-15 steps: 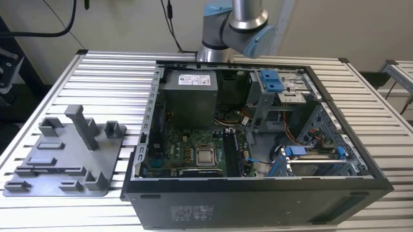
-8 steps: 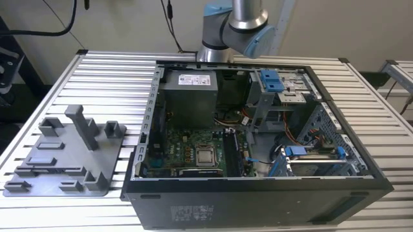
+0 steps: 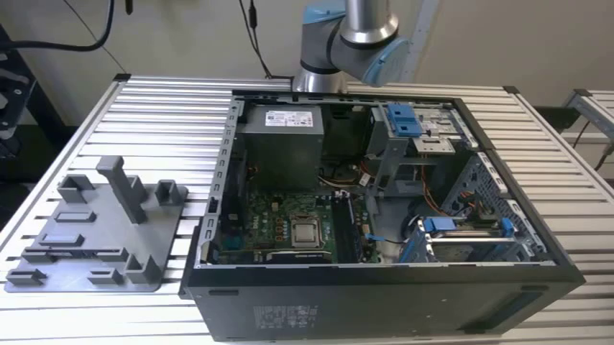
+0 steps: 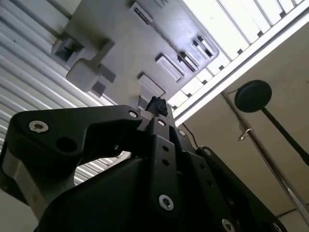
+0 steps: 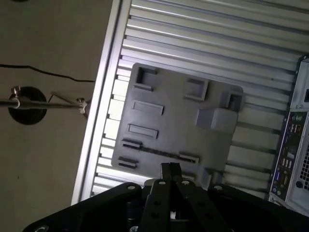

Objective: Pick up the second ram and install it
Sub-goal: 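Pick up the second ram and move it above second insertion slot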

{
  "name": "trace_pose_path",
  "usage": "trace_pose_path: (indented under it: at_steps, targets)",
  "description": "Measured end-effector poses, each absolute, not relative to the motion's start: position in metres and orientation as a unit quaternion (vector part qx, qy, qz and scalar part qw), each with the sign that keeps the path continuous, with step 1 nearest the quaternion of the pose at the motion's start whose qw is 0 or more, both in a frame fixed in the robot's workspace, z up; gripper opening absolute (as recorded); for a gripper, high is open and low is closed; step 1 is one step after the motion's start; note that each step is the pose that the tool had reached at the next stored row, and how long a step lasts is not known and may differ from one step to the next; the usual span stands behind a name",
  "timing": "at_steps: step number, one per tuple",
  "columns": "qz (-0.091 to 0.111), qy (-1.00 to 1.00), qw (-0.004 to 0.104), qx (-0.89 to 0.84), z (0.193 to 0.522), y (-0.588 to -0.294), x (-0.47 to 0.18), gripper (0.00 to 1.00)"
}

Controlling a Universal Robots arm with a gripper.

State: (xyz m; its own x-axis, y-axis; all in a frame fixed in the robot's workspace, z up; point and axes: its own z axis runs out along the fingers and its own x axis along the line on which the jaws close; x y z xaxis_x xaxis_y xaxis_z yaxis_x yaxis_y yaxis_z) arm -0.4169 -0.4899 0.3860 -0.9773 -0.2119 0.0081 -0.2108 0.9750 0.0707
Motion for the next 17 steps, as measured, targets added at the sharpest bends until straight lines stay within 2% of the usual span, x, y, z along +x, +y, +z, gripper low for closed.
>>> trace_pose_path:
  at_steps: [17]
  targets:
    - [-0.031, -0.974, 0.012, 0.223, 0.3859, -0.4897, -0.4169, 0.11]
